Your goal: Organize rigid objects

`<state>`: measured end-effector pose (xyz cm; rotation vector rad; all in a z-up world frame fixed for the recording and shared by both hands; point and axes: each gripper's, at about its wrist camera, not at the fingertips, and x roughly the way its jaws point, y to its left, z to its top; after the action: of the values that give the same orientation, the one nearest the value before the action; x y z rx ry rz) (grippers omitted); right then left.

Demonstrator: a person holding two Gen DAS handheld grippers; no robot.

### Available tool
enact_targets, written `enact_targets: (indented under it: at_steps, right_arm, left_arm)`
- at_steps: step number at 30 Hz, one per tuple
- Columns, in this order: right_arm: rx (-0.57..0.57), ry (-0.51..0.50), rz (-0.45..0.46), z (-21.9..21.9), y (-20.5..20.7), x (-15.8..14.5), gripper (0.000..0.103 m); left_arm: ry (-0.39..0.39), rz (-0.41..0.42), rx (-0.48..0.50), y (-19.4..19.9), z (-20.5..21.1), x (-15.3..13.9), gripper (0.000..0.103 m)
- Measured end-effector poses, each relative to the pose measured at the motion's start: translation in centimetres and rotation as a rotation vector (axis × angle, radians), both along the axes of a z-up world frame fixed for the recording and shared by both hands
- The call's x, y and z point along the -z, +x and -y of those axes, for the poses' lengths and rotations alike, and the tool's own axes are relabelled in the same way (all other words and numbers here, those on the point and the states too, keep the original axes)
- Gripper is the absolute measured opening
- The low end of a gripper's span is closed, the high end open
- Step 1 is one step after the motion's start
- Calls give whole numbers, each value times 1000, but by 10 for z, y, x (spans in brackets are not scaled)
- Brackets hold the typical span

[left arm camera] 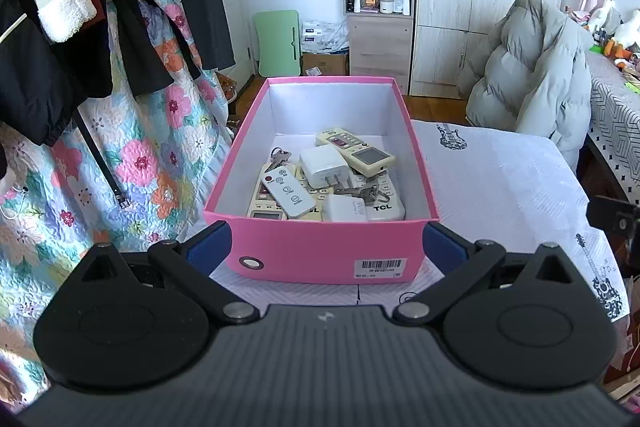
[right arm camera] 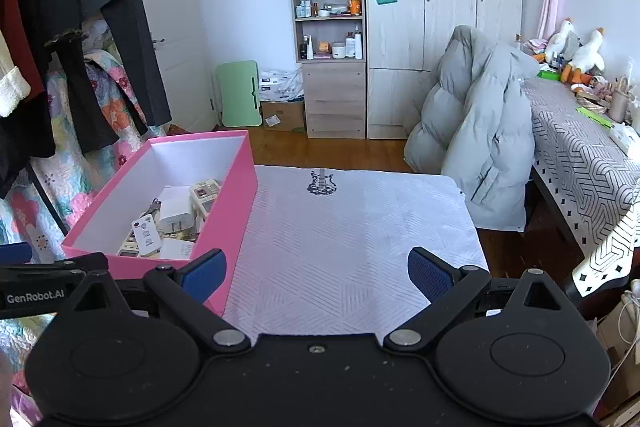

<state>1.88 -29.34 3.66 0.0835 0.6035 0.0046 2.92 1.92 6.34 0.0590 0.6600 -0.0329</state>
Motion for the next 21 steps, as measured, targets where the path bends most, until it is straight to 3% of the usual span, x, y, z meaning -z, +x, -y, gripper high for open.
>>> enact_targets:
  at_steps: [21]
  right_arm:
    - [31,-20,-30,11,-3,11,99]
  left_arm:
    - [9,-55,16,1,14,9,103]
